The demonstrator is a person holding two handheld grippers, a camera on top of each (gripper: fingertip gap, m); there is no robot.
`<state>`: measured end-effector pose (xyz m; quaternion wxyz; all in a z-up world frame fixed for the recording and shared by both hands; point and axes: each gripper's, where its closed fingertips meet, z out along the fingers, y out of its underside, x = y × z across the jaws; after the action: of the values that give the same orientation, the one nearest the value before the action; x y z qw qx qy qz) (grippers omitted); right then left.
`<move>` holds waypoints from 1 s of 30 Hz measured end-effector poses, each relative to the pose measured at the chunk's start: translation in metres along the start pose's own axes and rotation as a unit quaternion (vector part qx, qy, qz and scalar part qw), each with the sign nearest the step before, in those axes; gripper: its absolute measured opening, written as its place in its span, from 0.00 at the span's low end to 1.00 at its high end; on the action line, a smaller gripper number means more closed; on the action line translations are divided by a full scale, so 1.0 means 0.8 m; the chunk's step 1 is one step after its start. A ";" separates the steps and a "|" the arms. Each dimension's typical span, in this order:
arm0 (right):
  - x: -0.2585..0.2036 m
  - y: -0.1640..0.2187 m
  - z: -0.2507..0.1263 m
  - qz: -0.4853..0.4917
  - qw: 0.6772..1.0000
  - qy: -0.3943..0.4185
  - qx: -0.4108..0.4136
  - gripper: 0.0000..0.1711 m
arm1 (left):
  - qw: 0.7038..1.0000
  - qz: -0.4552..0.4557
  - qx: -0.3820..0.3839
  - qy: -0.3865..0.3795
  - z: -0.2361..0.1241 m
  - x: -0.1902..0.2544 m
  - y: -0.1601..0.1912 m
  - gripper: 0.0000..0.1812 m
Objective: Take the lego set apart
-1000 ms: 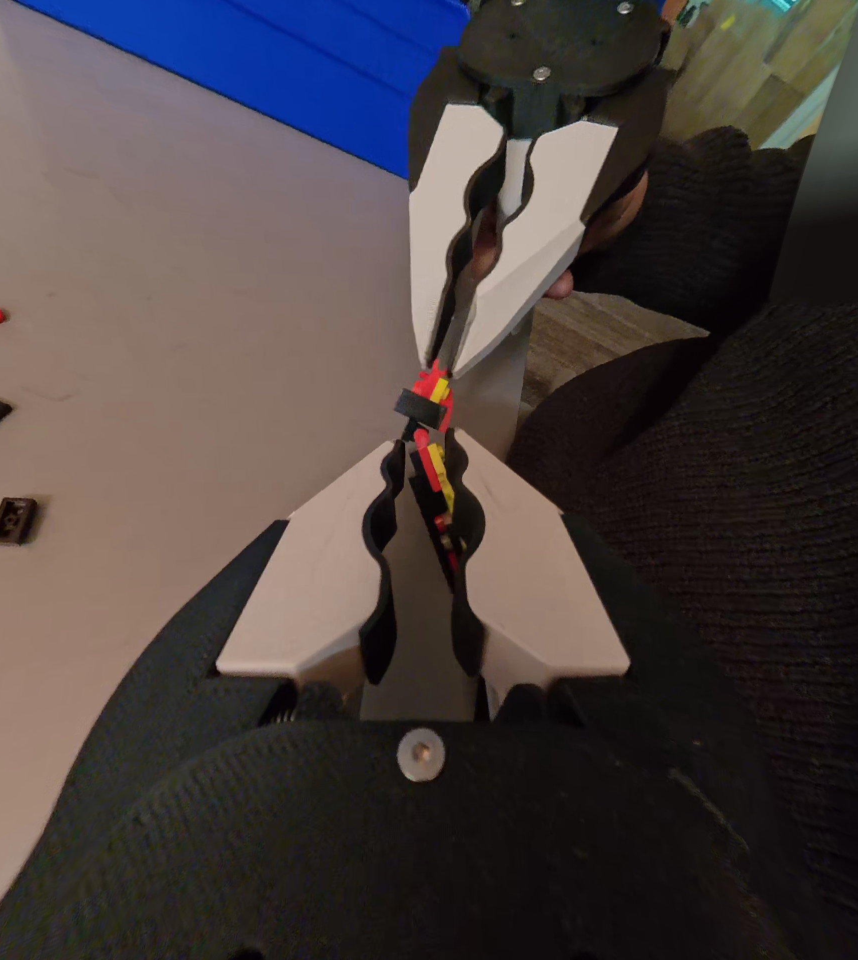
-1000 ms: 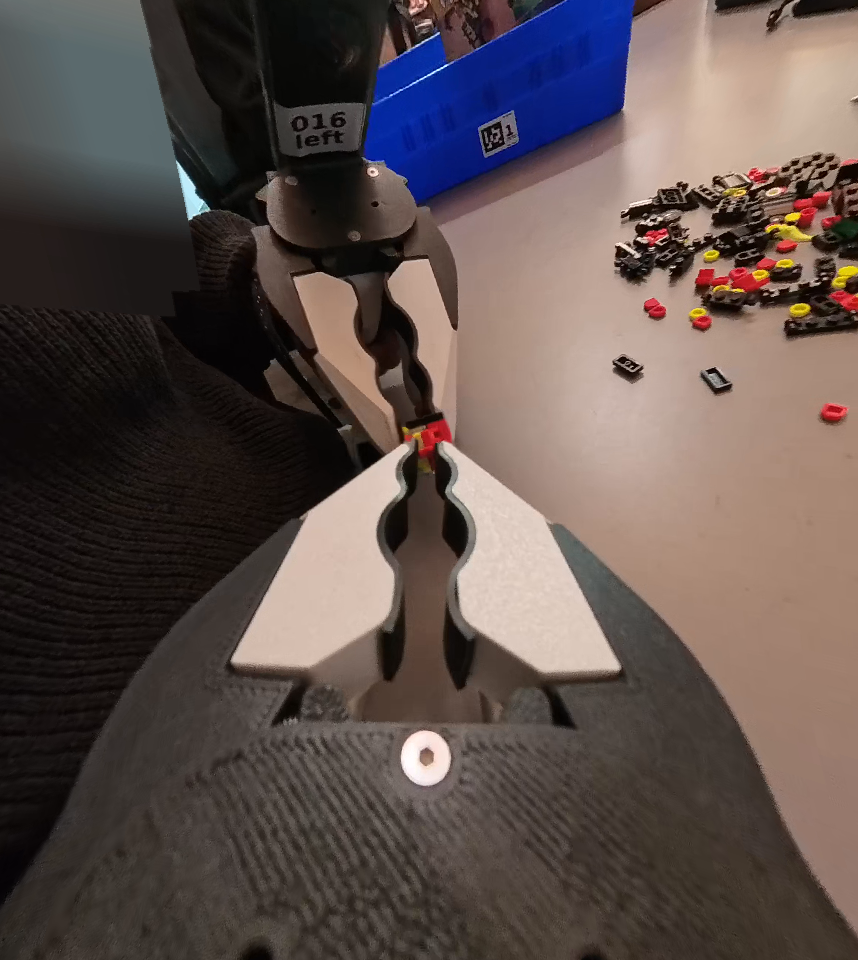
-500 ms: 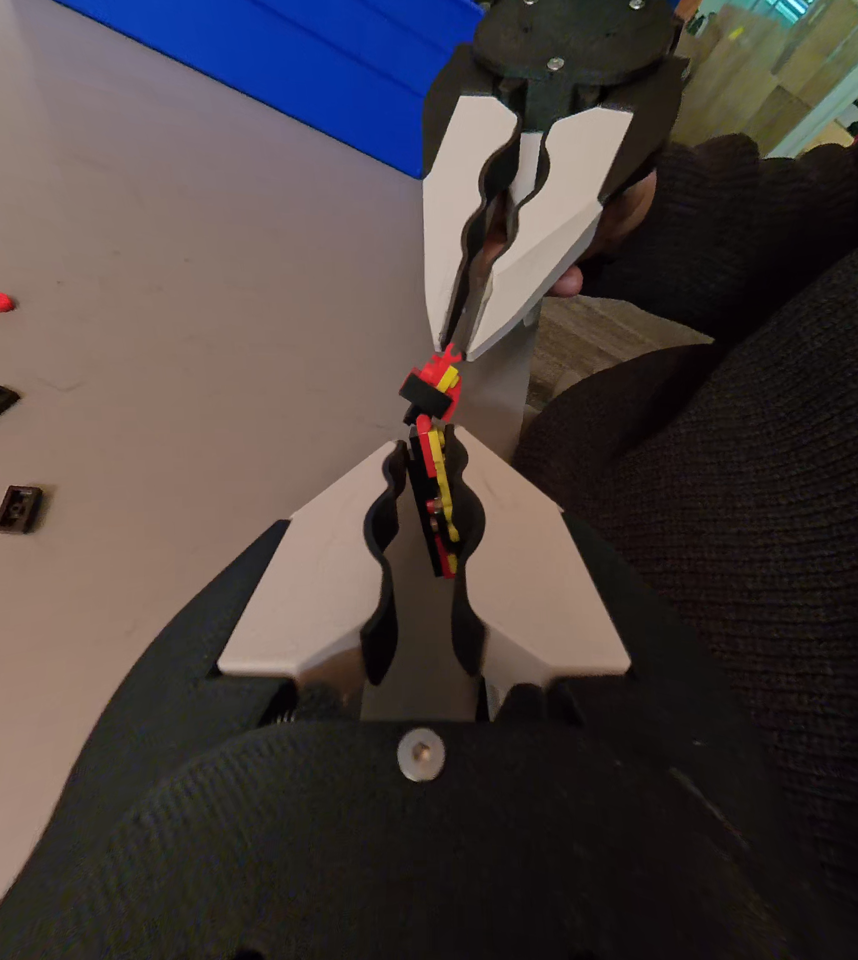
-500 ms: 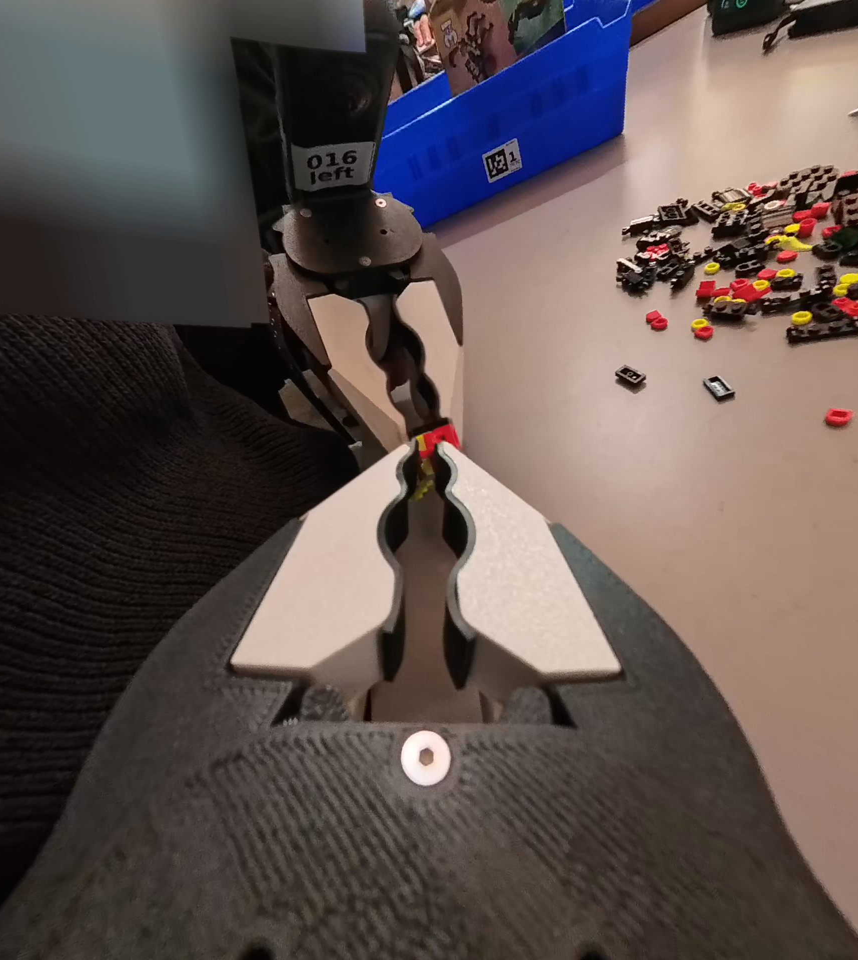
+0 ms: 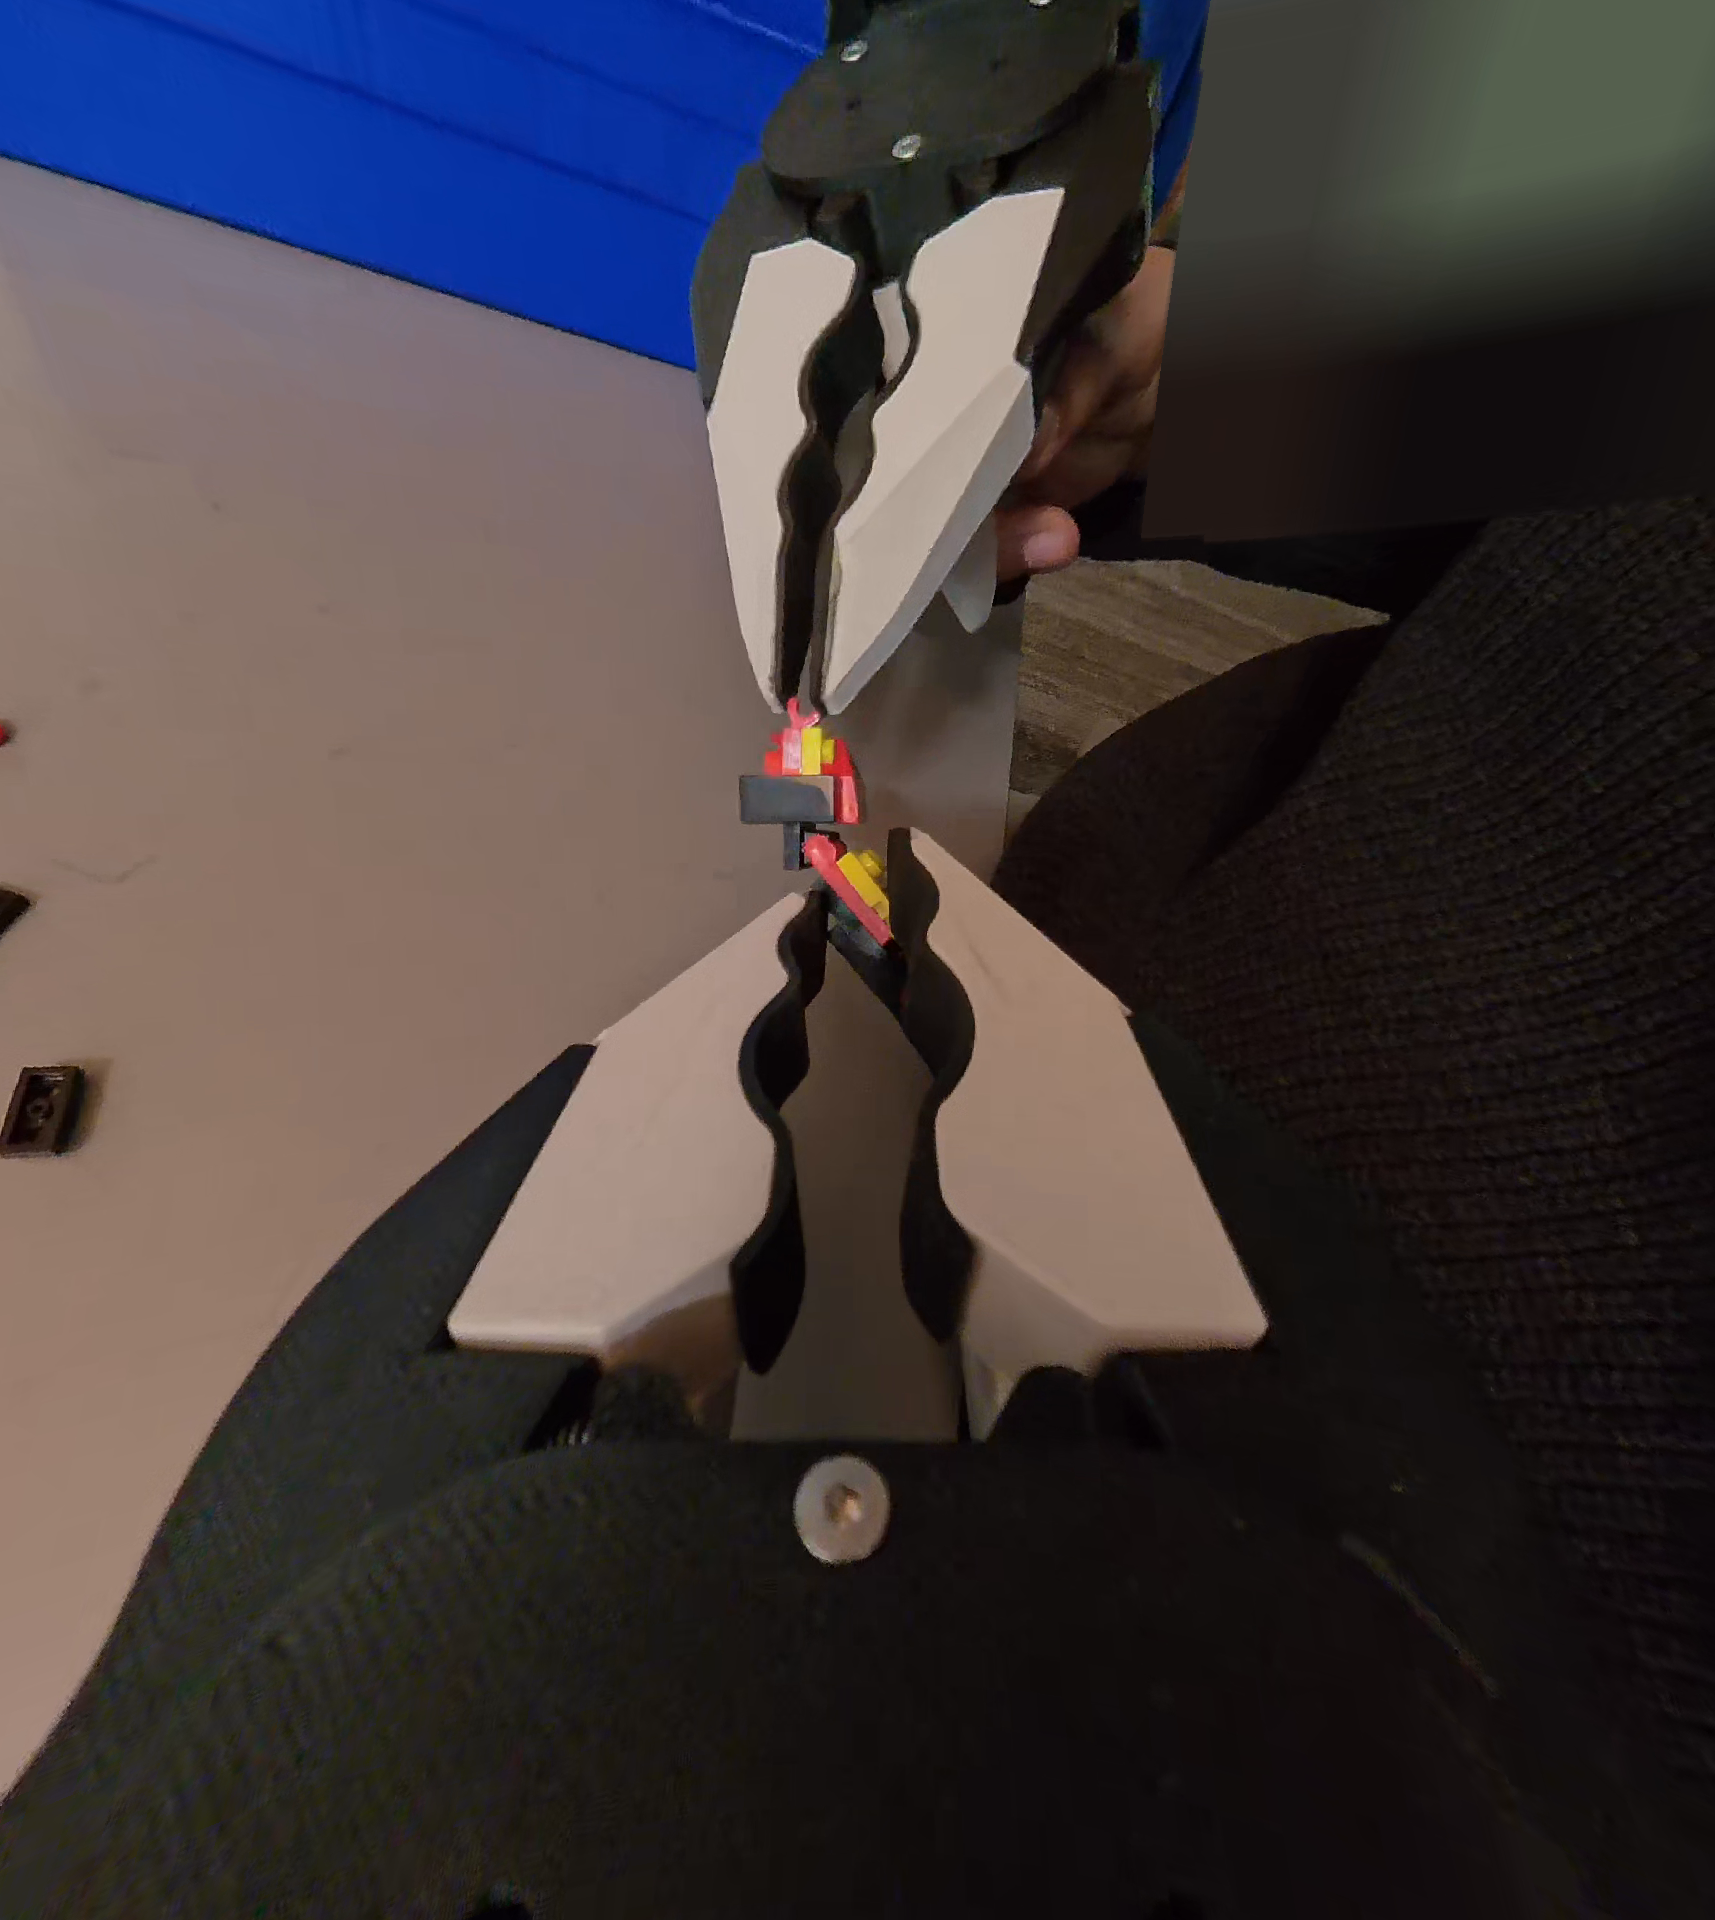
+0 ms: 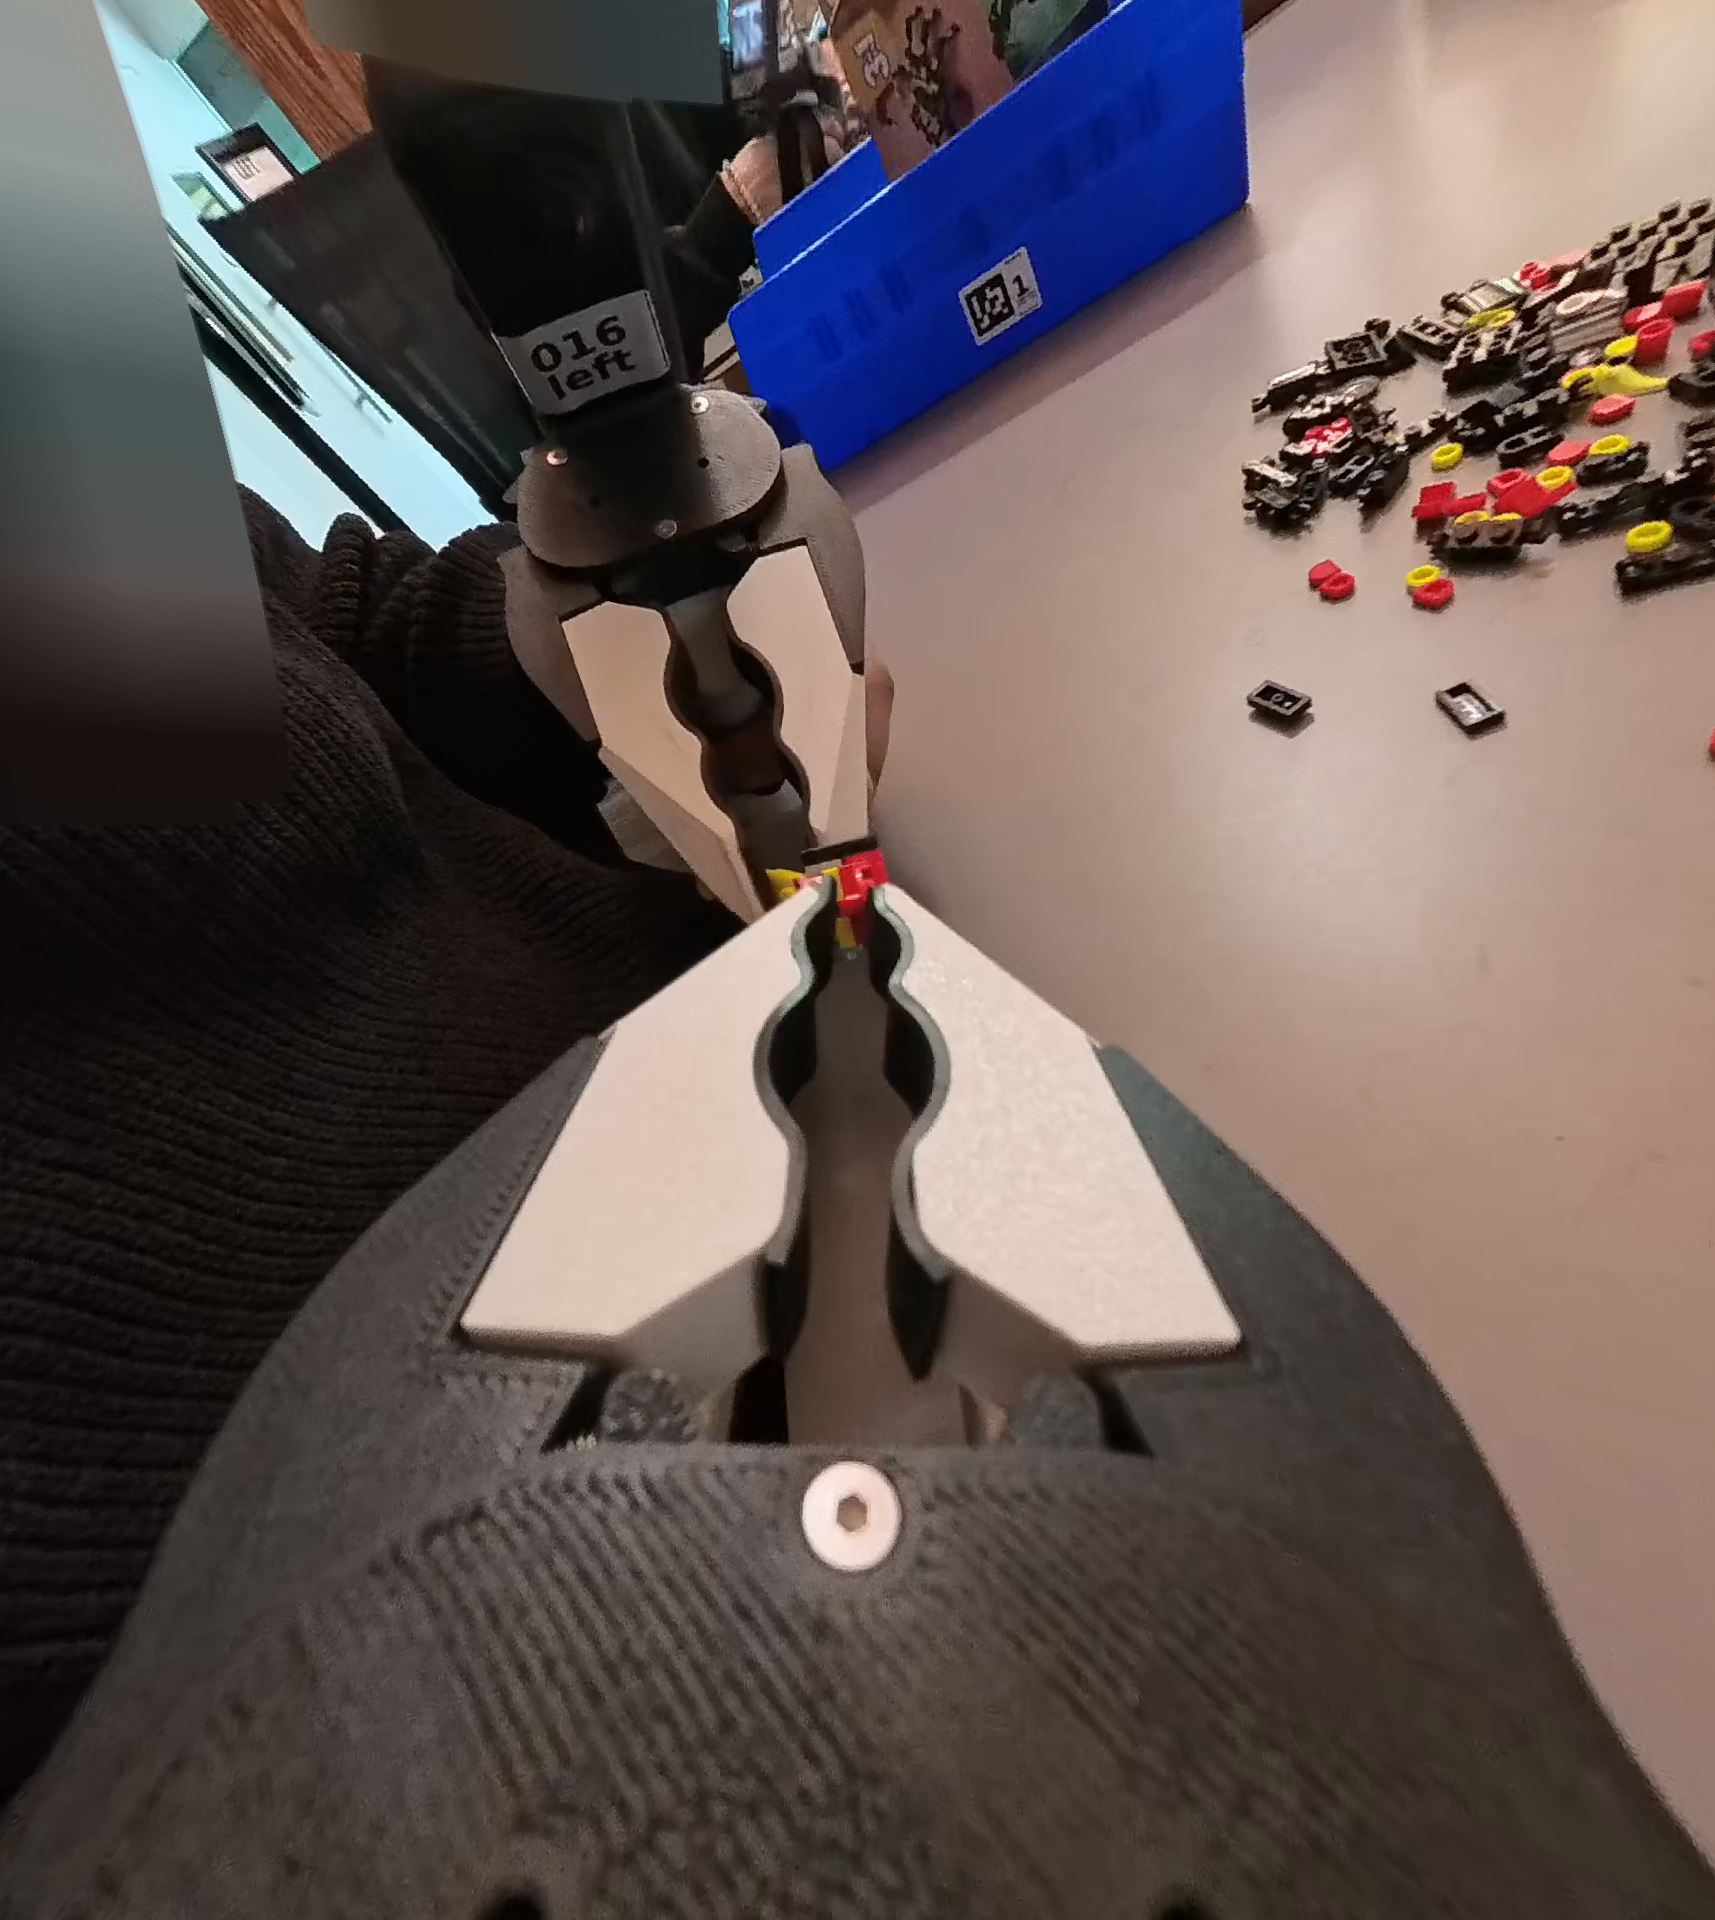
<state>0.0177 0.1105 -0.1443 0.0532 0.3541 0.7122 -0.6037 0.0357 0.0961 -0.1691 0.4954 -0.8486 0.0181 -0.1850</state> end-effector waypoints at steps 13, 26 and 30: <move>-0.013 -0.017 -0.005 -0.037 0.999 -0.003 0.029 0.20 | 0.999 0.015 -0.051 -0.007 0.006 0.001 0.019 0.06; -0.013 0.055 0.025 -0.197 0.966 0.060 -0.156 0.16 | 0.990 0.087 -0.108 -0.021 0.021 0.011 0.041 0.07; -0.014 0.057 0.025 -0.213 0.962 0.060 -0.159 0.11 | 0.989 0.094 -0.109 -0.016 0.022 0.015 0.042 0.07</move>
<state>0.0445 0.0884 -0.1814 -0.0638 0.2164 0.8598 -0.4581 0.0578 0.0911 -0.2018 0.4155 -0.8947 0.1105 -0.1209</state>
